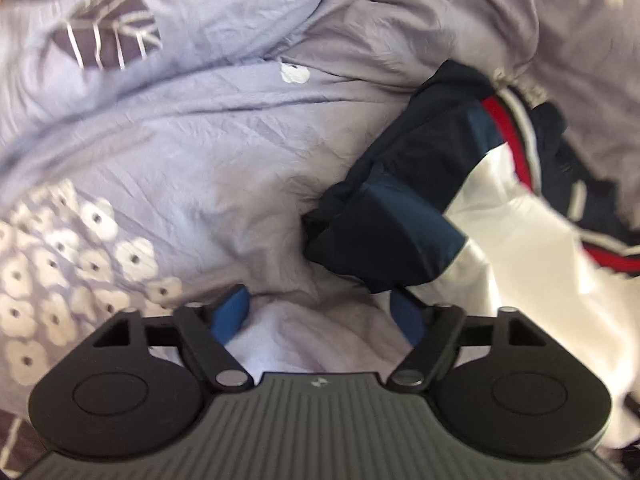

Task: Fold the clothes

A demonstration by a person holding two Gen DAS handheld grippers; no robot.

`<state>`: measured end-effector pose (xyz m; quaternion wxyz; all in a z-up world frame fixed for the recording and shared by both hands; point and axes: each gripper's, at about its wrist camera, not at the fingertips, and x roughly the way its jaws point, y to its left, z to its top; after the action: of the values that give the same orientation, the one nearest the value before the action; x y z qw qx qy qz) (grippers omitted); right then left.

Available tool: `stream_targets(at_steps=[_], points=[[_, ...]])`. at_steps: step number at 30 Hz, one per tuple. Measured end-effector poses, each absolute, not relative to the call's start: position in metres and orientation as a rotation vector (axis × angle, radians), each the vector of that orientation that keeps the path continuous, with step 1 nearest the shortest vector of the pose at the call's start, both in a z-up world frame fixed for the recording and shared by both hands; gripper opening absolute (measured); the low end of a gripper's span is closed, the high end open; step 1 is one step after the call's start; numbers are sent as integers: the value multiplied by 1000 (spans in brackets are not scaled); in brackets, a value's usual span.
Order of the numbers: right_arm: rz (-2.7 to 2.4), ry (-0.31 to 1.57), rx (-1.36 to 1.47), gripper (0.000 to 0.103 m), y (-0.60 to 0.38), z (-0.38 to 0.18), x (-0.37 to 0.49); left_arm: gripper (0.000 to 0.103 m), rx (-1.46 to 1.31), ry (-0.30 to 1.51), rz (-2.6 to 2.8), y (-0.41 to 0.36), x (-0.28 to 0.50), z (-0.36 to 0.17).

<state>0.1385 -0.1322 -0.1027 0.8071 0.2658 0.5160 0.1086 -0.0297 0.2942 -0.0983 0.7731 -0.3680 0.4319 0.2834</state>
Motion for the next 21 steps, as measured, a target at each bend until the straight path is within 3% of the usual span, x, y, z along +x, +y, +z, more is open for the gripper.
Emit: stream_targets(at_steps=[4,8,13,16,21], points=[[232,1101,551,57,-130,-102,138,103,-844,911,531,294,-18,-102],[236,1102,547,58,-130,-101,137,103,-872,1109,644,295,4,-127],[242,1105,556,59,-132,-102,136,102,-941,1065,667,296,-8,-123],[243,1103,550,59,-130,-101,135,102,-1056,934,677,307,-26,-108],[246,1105,555,61,-131,-102,135,102,-953,890,577,325,-33,-74]])
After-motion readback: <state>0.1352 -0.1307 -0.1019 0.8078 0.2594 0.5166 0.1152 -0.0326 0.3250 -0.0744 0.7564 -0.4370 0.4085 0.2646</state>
